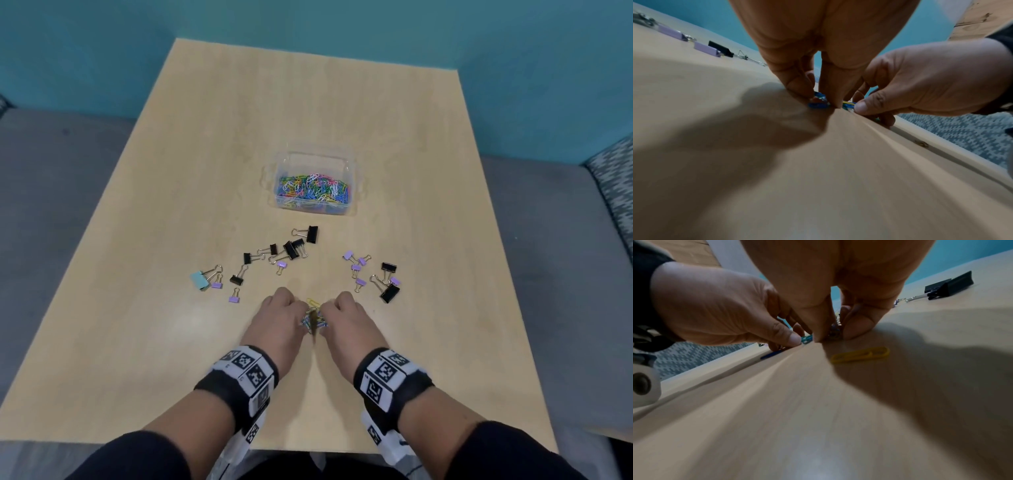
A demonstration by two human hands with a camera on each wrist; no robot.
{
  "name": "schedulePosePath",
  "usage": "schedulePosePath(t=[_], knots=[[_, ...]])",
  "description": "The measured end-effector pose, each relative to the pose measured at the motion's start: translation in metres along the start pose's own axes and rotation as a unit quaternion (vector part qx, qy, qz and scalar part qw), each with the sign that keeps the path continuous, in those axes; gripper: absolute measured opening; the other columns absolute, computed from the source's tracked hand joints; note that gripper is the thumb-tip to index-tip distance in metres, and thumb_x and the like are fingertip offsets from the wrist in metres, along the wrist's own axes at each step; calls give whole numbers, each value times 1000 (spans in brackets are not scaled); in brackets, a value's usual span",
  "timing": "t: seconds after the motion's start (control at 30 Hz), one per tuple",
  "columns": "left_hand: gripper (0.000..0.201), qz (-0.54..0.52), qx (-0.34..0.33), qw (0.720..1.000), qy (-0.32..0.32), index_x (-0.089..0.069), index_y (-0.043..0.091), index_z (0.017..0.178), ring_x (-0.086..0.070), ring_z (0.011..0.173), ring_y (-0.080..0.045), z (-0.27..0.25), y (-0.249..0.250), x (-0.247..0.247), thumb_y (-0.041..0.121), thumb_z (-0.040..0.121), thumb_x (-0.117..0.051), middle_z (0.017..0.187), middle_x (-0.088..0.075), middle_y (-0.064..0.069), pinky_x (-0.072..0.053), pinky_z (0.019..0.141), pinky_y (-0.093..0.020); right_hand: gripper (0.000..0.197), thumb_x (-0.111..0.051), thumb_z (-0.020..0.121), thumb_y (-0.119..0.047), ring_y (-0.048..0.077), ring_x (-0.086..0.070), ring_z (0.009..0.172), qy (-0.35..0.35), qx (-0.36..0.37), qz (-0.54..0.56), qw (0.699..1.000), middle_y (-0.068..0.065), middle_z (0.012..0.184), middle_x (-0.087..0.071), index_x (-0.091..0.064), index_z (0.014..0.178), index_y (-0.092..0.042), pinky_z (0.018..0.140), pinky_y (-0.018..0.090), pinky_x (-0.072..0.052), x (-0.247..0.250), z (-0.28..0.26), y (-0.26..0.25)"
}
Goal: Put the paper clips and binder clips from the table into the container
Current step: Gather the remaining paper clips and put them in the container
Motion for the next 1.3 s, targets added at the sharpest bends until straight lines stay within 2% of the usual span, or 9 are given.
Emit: schedulePosePath(t=[0.27,0.4,0.5,0.63,0.77,0.97,1.07,1.17,1.3], knots=[[11,45,-27,999,-17,-57,16,96,-48,83,-23,9,6,0,15,89,-49,97,-44,-3,-40,66,-32,22,-52,82,4,16,-25,58,-2,10,-29,1000,2,92,-31,-43,88,-15,47,26,-14,9,6,-3],[8,61,-23,998,-28,-54,15,92,-40,74,-19,10,8,3,10,88,-50,92,-40,-1,-31,61,-29,26,-46,80,8,10,-19,54,-7,8,-16,1000,2,90,-31,-38,84,-17,46,25,-11,16,5,-5],[15,97,-18,994,-49,-52,17,95,-36,67,-19,10,12,5,4,87,-48,88,-33,2,-29,58,-30,16,-44,86,2,12,-27,54,-2,-15,12,1000,0,87,-35,-43,84,-15,46,25,-16,17,6,0],[18,162,-5,984,-77,-47,16,94,-33,63,-22,9,16,9,2,84,-46,86,-29,0,-27,54,-33,10,-46,90,-10,23,-49,71,9,-48,69,996,1,89,-47,-55,89,-14,59,35,-41,20,7,9],[15,173,-7,981,-89,-42,17,86,-36,62,-23,8,15,13,3,82,-46,84,-30,0,-26,50,-32,11,-55,87,-12,18,-56,74,31,-88,207,974,-3,86,-54,-59,80,-19,68,39,-54,26,6,20],[12,-67,94,993,-37,-52,17,70,-58,68,-23,17,-8,33,6,73,-51,75,-54,2,-44,58,-31,8,-58,84,-2,11,-51,51,12,-173,420,891,-1,66,-53,-61,78,-6,50,27,-53,44,9,31],[14,-349,193,917,-15,-60,16,65,-62,48,-19,25,-17,50,4,65,-55,58,-61,-1,-52,59,-40,9,-59,84,-1,19,-57,50,11,-167,456,874,4,66,-56,-60,77,-6,42,22,-41,63,21,32],[12,-440,180,879,27,-60,15,63,-57,44,-23,52,-10,81,5,59,-54,53,-61,-10,-47,60,-43,16,-60,84,3,21,-54,47,45,-125,458,879,14,67,-54,-58,72,-9,41,20,-42,94,49,30],[23,-419,108,895,106,-58,11,65,-56,43,-22,114,8,128,-11,70,-53,52,-57,-10,-54,58,-47,18,-59,80,2,18,-54,49,114,-67,374,918,3,60,-53,-58,70,-13,49,33,-54,145,106,22]])
Point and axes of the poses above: each hand's wrist, its own z-axis towards the middle knuckle, its own x-axis out of the back of the hand, y = z × x, the point moved 4 cm from there along z, towards the middle knuckle
